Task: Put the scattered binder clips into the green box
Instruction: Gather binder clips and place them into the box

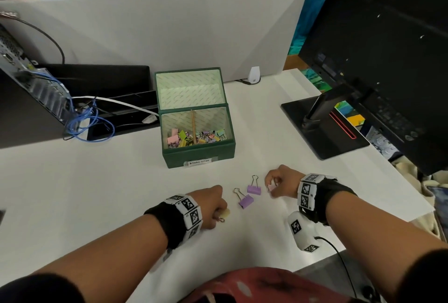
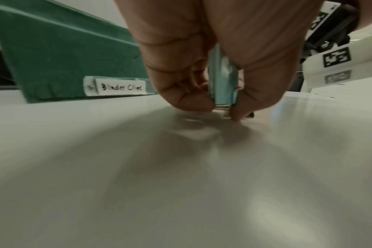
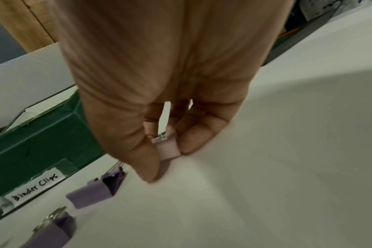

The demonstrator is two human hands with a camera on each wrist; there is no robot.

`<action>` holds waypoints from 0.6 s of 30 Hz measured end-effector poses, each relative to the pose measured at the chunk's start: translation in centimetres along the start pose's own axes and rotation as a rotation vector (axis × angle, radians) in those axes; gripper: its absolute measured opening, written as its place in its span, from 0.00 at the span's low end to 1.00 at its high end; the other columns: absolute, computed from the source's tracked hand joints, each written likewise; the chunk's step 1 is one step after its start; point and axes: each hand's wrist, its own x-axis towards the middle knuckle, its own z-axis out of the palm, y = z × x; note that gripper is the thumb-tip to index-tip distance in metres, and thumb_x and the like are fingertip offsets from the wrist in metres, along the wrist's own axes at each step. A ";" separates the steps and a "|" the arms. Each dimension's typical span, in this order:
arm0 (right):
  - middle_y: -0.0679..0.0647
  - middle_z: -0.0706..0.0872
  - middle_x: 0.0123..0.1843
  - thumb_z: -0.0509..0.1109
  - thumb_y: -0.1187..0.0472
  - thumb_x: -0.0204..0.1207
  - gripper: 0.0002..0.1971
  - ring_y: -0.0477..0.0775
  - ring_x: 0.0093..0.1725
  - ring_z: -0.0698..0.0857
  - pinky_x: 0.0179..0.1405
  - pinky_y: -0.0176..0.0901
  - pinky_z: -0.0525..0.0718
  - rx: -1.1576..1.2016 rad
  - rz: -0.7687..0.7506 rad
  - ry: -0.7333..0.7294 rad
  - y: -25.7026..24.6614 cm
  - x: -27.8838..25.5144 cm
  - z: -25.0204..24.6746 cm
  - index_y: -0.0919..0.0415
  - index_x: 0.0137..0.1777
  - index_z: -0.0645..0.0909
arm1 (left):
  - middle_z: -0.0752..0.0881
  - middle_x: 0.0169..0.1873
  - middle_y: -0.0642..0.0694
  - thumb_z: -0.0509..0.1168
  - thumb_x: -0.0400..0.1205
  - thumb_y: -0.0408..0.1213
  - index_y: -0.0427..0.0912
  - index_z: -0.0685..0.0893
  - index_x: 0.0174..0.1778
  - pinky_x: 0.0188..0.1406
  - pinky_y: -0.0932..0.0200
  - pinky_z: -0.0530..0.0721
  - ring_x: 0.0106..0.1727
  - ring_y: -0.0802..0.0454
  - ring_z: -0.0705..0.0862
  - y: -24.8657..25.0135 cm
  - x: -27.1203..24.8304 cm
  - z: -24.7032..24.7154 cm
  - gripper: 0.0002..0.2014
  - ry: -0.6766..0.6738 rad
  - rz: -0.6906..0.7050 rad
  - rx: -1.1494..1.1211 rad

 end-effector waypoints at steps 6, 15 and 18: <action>0.49 0.72 0.32 0.78 0.62 0.65 0.11 0.49 0.31 0.72 0.35 0.39 0.71 0.103 0.030 0.018 0.1 0.1 0.2 0.45 0.34 0.80 | 0.71 0.44 0.48 0.66 0.75 0.36 0.47 0.73 0.37 0.43 0.57 0.75 0.42 0.46 0.75 -1.3 -0.3 -0.2 0.07 0.090 -0.072 -0.086; 0.53 0.78 0.32 0.67 0.69 0.74 0.09 0.49 0.29 0.74 0.29 0.37 0.74 0.525 0.169 0.093 -1.6 -1.0 -1.5 0.54 0.39 0.79 | 0.79 0.36 0.48 0.70 0.77 0.35 0.48 0.80 0.50 0.28 0.68 0.83 0.31 0.54 0.82 -5.4 -4.6 -7.2 0.08 0.681 -0.321 -0.745; 0.54 0.78 0.33 0.67 0.65 0.76 0.06 0.51 0.30 0.76 0.29 0.39 0.74 0.578 0.099 0.136 -5.1 -0.9 -3.5 0.55 0.40 0.78 | 0.74 0.35 0.46 0.68 0.79 0.35 0.40 0.78 0.58 0.32 0.68 0.87 0.34 0.51 0.81 -7.3 -5.2 -10.0 0.13 0.783 -0.389 -0.930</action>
